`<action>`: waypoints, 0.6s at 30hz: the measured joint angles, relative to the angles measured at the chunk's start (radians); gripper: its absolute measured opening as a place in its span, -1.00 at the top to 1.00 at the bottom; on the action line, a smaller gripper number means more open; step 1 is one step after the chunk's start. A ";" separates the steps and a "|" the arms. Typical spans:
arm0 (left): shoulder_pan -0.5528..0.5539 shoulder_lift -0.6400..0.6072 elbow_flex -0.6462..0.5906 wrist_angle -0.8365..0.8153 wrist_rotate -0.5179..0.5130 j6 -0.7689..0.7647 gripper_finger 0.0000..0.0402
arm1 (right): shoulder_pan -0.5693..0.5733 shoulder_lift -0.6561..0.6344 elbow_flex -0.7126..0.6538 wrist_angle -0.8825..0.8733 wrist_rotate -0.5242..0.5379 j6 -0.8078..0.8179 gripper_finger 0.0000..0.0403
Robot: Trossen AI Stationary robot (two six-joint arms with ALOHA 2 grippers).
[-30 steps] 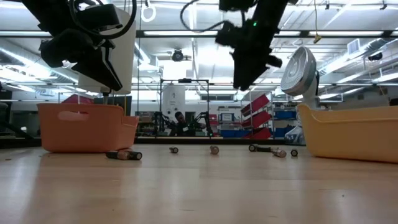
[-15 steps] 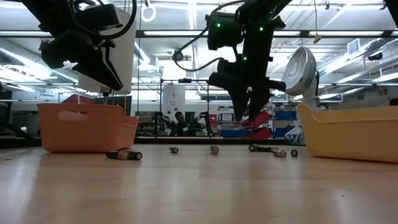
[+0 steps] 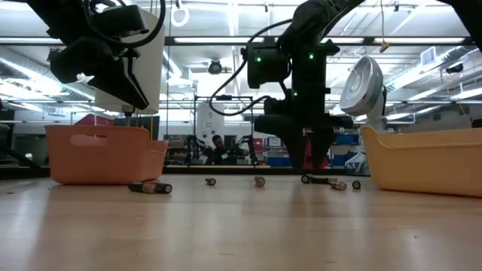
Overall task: Sort batteries
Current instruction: Put the gold battery into the yellow bin
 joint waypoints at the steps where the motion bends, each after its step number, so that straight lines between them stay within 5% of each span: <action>1: 0.000 0.000 0.000 0.000 0.000 0.000 0.62 | 0.000 0.000 0.000 -0.001 -0.001 0.006 0.05; 18: 0.000 0.000 0.000 0.000 0.000 0.000 0.62 | -0.012 0.000 -0.057 0.091 -0.035 0.054 0.06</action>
